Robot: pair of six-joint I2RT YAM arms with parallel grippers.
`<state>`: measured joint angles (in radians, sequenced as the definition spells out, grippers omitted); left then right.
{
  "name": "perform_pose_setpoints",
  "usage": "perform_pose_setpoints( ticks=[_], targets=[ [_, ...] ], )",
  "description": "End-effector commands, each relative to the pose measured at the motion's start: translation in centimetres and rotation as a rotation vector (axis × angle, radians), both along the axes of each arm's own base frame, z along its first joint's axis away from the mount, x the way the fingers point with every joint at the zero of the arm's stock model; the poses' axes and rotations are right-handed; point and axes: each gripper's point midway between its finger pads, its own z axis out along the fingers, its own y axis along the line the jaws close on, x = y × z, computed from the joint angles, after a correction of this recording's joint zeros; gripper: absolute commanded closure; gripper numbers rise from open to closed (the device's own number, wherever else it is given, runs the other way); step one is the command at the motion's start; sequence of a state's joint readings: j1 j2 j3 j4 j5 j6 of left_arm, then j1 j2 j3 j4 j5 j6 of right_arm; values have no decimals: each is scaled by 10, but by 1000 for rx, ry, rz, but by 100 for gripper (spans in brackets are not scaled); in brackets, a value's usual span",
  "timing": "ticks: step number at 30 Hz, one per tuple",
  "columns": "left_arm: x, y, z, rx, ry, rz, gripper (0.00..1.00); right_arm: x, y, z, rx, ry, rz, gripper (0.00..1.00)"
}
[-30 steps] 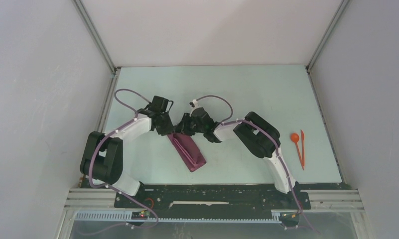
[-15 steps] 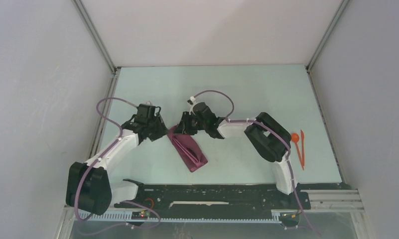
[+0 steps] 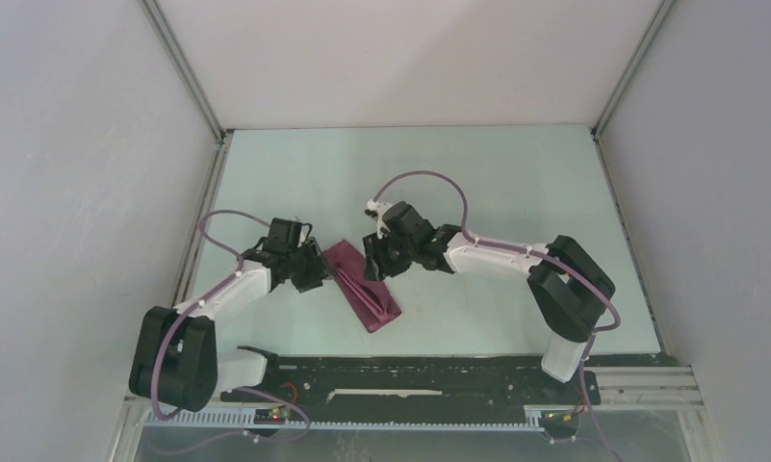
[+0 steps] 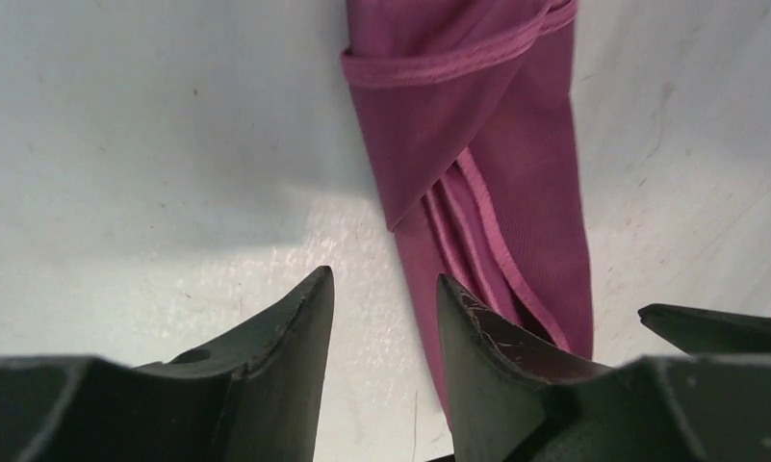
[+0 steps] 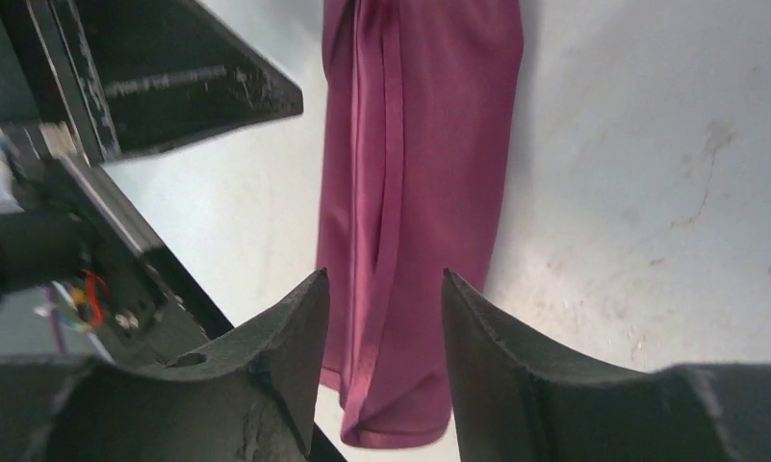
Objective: Fold the napkin into a case and place the utensils inside
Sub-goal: Smooth out the smaller rectangle-folded napkin at the center of the board.
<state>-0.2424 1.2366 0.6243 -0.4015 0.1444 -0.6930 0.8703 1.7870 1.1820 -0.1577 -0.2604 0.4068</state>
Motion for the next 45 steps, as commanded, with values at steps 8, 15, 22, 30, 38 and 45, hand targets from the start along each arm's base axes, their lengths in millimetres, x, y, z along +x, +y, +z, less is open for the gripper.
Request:
perform_pose_setpoints(
  ticks=[8, 15, 22, 30, 38, 45],
  targets=[
    [-15, -23, -25, -162, 51, -8, 73, -25, -13, -18, -249, -247, 118, 45],
    [-31, -20, -40, -167, 78, 13, 77, -25, -10, -26, -398, -344, 151, 40],
    [-43, -20, -46, -184, 91, 21, 79, -20, -1, -30, -487, -423, 159, 40],
    [-55, -23, -52, -204, 114, 15, 81, -20, 3, -41, -511, -420, 169, 53],
    [-63, -24, -59, -208, 130, 19, 84, -32, 14, -34, -461, -404, 164, 46],
    [-68, -25, -61, -214, 141, 17, 85, -37, 17, -40, -458, -392, 181, 43]
  ],
)
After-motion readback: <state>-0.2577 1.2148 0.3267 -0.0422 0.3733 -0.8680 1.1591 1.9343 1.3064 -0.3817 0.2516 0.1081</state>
